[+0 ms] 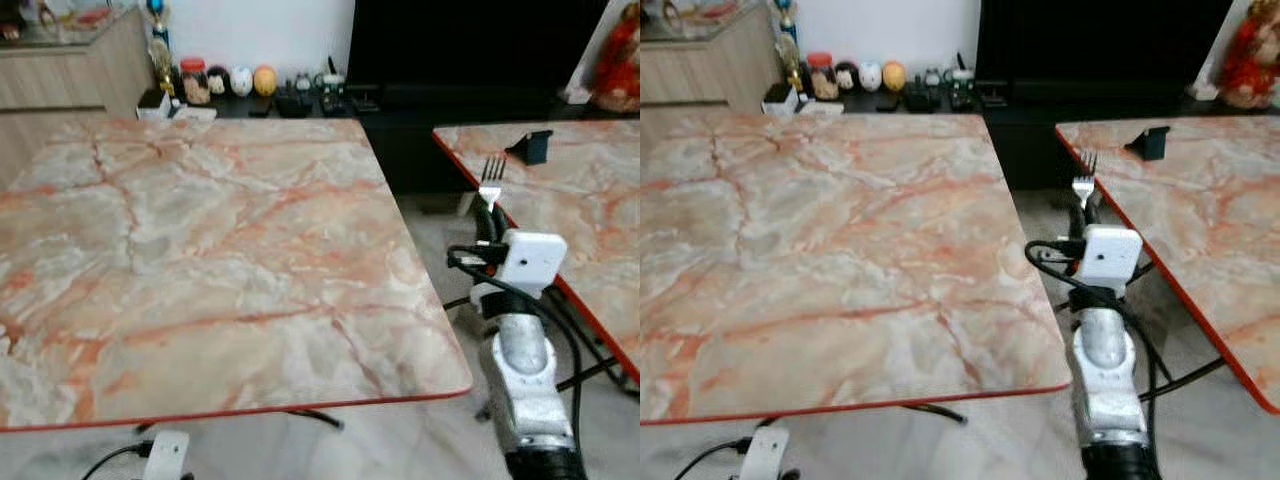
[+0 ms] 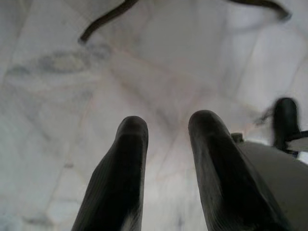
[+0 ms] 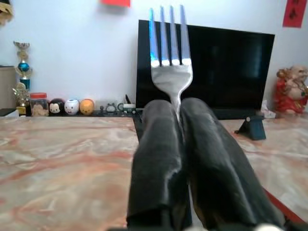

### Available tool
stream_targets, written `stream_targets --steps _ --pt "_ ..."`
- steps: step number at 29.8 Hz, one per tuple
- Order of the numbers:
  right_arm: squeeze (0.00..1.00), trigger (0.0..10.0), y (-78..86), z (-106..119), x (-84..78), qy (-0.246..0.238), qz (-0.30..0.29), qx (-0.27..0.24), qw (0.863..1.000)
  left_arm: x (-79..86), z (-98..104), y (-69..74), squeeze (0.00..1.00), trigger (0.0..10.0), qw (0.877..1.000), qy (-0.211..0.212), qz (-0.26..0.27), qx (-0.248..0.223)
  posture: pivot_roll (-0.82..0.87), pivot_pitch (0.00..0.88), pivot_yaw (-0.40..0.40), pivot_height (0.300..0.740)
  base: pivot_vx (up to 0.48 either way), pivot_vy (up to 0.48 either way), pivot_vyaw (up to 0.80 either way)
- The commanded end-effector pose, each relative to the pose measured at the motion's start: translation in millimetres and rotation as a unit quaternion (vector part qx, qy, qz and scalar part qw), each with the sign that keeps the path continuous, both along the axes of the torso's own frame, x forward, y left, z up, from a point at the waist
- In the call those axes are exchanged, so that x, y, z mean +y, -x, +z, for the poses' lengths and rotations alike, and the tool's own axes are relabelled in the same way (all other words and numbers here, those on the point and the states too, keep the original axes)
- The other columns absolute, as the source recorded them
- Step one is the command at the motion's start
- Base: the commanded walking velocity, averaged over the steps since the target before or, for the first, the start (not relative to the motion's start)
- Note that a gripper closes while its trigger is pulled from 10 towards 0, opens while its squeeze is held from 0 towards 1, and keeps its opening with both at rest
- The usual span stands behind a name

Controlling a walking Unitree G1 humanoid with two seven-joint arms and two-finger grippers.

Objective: Setting the table

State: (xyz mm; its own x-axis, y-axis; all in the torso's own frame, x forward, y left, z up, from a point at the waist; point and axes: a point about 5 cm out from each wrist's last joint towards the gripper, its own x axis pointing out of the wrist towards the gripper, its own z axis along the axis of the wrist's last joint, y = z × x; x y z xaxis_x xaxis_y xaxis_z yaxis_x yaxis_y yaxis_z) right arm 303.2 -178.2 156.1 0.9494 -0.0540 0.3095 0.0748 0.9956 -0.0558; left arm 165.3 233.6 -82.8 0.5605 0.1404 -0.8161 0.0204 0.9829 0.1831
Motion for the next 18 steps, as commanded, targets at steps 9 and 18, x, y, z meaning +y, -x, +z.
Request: stream_targets --steps 9,18 --pt "0.0 10.0 -2.4 6.3 -2.8 0.007 -0.003 -0.011 1.0 -2.2 -2.6 3.6 0.0 10.0 1.0 0.002 -0.015 0.02 0.02 0.0 -0.018 0.74 0.0 0.0 0.0" --pt "0.0 10.0 -3.2 7.3 -1.9 0.007 0.001 -0.014 1.0 -2.1 -3.3 5.2 0.0 10.0 1.0 0.002 -0.014 0.023 0.02 0.0 -0.018 0.74 0.0 0.0 0.0"
